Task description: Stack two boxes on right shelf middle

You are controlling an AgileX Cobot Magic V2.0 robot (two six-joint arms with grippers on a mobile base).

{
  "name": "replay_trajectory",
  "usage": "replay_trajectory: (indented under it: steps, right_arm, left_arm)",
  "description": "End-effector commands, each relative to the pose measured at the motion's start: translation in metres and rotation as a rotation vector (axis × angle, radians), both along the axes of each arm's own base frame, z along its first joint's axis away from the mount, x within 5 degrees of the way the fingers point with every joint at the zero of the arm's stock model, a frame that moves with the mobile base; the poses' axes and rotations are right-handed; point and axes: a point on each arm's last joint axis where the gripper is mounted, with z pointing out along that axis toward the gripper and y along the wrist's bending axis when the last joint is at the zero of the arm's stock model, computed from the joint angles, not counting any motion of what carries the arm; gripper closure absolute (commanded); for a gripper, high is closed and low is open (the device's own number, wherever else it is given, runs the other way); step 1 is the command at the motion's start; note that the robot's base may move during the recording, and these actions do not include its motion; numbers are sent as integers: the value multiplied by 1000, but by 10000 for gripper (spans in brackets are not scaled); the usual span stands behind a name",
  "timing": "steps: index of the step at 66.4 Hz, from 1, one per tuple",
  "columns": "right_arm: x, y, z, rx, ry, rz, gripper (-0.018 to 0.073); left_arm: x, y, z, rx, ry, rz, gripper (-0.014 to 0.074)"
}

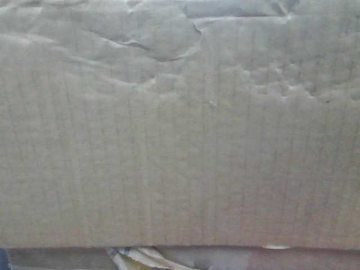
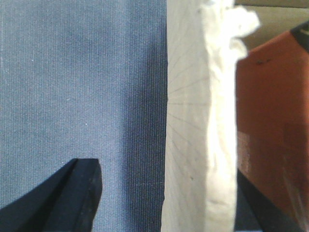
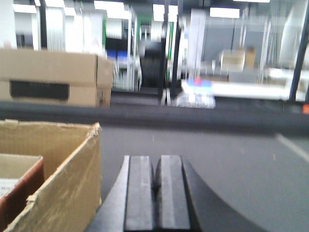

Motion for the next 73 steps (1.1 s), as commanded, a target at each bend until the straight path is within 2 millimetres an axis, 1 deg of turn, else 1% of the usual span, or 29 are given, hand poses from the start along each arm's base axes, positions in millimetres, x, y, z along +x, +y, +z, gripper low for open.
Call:
replay_trajectory:
  steps: [1, 4, 5, 10, 11, 12, 14, 17, 19, 22, 26, 33, 44, 50, 53, 58, 65, 73]
  right_arm:
    - [12, -1, 16, 22, 148, 1, 721]
    - [20, -1, 22, 29, 234, 2, 721]
    - [20, -1, 26, 29, 239, 2, 721]
    - [40, -3, 30, 44, 424, 2, 721]
    - [43, -3, 34, 45, 446, 2, 721]
    - [48, -3, 33, 49, 498, 2, 721]
    - [52, -4, 37, 52, 532, 3, 721]
    - [65, -5, 37, 58, 604, 3, 721]
    - [69, -5, 40, 59, 622, 3, 721]
    - [80, -6, 39, 63, 667, 3, 721]
    - [90, -7, 41, 64, 685, 3, 721]
    - [106, -8, 37, 67, 709, 2, 721]
    - [116, -8, 30, 81, 759, 7, 721]
    - [118, -8, 32, 85, 755, 9, 721]
    - [116, -8, 38, 127, 765, -2, 721]
    - [112, -7, 52, 131, 782, -2, 720]
    - [112, -7, 72, 171, 810, -14, 710]
    - [121, -5, 86, 217, 893, -24, 709]
  left_arm:
    - [-1, 0, 2, -4, -9, -1, 247]
    - [-1, 0, 2, -4, -9, -1, 247]
    - [-1, 0, 2, -4, -9, -1, 247]
    - [-1, 0, 2, -4, -9, -1, 247]
    - [-1, 0, 2, -4, -9, -1, 247]
    - [-1, 0, 2, -4, -9, -1, 247]
    - [-1, 0, 2, -4, -9, -1, 247]
    - [-1, 0, 2, -4, -9, -1, 247]
    - [-1, 0, 2, -4, -9, -1, 247]
    - [-1, 0, 2, -4, -9, -1, 247]
    - [-1, 0, 2, -4, -9, -1, 247]
    - [-1, 0, 2, -4, -9, -1, 247]
    - [-1, 0, 2, -4, -9, -1, 247]
    - [-1, 0, 2, -4, -9, -1, 247]
    - [-1, 0, 2, -4, -9, -1, 247]
    - [-1, 0, 2, -4, -9, -1, 247]
    - [-1, 0, 2, -4, -9, -1, 247]
    - [-1, 0, 2, -4, -9, -1, 247]
